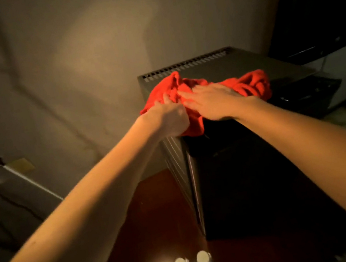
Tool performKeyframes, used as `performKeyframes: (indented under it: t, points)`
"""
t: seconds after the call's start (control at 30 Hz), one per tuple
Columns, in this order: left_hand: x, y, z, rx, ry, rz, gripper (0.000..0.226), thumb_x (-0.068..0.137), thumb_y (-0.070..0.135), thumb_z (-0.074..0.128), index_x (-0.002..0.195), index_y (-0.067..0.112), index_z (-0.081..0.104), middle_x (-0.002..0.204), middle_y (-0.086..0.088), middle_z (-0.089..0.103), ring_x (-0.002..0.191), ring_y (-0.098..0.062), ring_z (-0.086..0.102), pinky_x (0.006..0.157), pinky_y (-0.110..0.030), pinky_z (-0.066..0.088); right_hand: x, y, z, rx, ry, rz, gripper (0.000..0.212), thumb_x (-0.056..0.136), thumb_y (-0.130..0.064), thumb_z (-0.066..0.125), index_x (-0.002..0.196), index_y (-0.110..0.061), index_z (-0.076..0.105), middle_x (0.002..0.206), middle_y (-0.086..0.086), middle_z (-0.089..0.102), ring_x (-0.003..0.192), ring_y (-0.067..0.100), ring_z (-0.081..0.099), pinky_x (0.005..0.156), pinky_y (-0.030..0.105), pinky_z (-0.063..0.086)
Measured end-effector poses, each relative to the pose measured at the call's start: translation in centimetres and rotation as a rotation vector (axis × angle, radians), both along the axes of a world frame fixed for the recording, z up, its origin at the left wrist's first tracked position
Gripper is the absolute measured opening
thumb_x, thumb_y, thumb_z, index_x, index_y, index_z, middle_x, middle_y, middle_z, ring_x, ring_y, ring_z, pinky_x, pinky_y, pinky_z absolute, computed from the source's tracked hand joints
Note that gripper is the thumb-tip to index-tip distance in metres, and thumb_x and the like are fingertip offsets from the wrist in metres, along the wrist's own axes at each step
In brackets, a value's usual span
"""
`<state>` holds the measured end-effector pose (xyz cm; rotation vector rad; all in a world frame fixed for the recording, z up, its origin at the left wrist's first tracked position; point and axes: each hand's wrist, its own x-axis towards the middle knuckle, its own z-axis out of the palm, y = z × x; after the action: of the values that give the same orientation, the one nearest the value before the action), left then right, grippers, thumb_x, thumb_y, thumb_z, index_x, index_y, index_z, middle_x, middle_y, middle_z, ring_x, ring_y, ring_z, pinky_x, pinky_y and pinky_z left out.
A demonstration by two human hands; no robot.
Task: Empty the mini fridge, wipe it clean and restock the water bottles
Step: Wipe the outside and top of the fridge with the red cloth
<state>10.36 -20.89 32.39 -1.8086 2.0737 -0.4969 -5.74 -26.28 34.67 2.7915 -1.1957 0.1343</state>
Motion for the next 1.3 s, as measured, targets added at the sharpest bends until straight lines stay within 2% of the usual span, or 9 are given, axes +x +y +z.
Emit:
performKeyframes:
  t: [0.07,0.1,0.17,0.4,0.53,0.73,0.87,1.0,1.3]
  points:
    - [-0.2,-0.2,0.8,0.058,0.214,0.01,0.049,0.102,0.014,0.025,0.148,0.0,0.033,0.156,-0.033,0.017,0.141,-0.052,0.024,0.11,-0.06,0.031,0.0,0.5,0.6,0.037,0.036,0.015,0.053,0.105,-0.039,0.022,0.155,-0.025,0.01,0.162,0.006,0.013,0.149,0.02,0.011,0.117,0.038,0.015]
    - [-0.2,-0.2,1.5,0.101,0.254,-0.033,0.053,0.104,0.02,0.024,0.154,0.003,0.017,0.161,-0.026,0.002,0.147,-0.048,0.008,0.117,-0.058,0.016,0.0,0.5,0.9,0.06,0.041,0.031,0.054,0.105,-0.04,0.022,0.155,-0.026,0.009,0.162,0.006,0.011,0.149,0.02,0.01,0.117,0.038,0.014]
    - [-0.2,0.0,1.8,0.146,0.315,-0.044,0.056,0.106,0.023,0.023,0.155,0.002,0.005,0.161,-0.024,-0.008,0.148,-0.044,-0.004,0.119,-0.055,0.005,0.0,-0.4,0.6,0.09,0.067,0.01,0.054,0.105,-0.04,0.023,0.155,-0.025,0.008,0.162,0.009,0.007,0.149,0.022,0.008,0.118,0.037,0.012]
    - [0.4,-0.2,1.5,0.105,0.416,-0.042,0.068,0.097,0.037,0.013,0.154,0.001,0.005,0.16,-0.029,-0.004,0.145,-0.052,0.004,0.118,-0.06,0.01,-0.4,-0.8,0.9,0.08,0.13,-0.02,0.057,0.102,-0.051,0.021,0.154,-0.036,0.004,0.163,0.003,-0.001,0.15,0.019,-0.001,0.119,0.044,0.014]
    - [0.3,0.5,1.6,0.049,0.495,-0.031,0.062,0.102,0.037,0.022,0.155,0.006,0.011,0.16,-0.03,0.002,0.145,-0.053,0.008,0.119,-0.057,0.011,-0.7,-0.9,1.1,0.085,0.107,-0.086,0.056,0.1,-0.054,0.021,0.152,-0.044,0.003,0.163,-0.005,0.002,0.15,0.017,-0.001,0.118,0.048,0.015]
    - [1.5,0.7,1.0,-0.002,0.507,-0.077,0.059,0.101,0.031,0.028,0.154,0.008,0.017,0.161,-0.024,0.008,0.144,-0.049,0.018,0.117,-0.055,0.02,0.6,0.5,1.5,0.106,0.112,-0.071,0.054,0.105,-0.041,0.025,0.154,-0.031,0.007,0.163,0.006,0.005,0.15,0.023,0.002,0.119,0.042,0.015]
    - [0.2,-0.1,1.9,0.074,0.523,-0.064,0.062,0.099,0.03,0.028,0.153,0.002,0.016,0.159,-0.03,0.009,0.144,-0.054,0.01,0.118,-0.058,0.015,-2.0,1.0,1.5,0.182,0.025,-0.008,0.055,0.104,-0.042,0.029,0.153,-0.036,0.006,0.163,-0.001,0.003,0.149,0.017,0.001,0.121,0.039,0.012]
    - [-2.8,-0.4,2.4,0.115,0.533,-0.038,0.068,0.102,0.046,0.03,0.156,0.01,0.012,0.161,-0.025,-0.001,0.146,-0.051,0.0,0.119,-0.054,0.008,-5.5,-1.2,1.8,0.152,0.052,-0.105,0.057,0.102,-0.044,0.034,0.153,-0.034,0.011,0.162,-0.003,0.013,0.149,0.011,0.004,0.121,0.034,0.014]
    - [-4.8,-7.1,3.0,0.174,0.515,0.058,0.069,0.102,0.054,0.021,0.157,0.017,0.0,0.161,-0.021,-0.013,0.147,-0.048,-0.007,0.119,-0.055,0.0,-5.1,-8.5,1.4,0.133,0.068,-0.194,0.055,0.104,-0.044,0.027,0.154,-0.033,0.008,0.163,-0.001,0.007,0.15,0.016,-0.003,0.121,0.036,0.011]
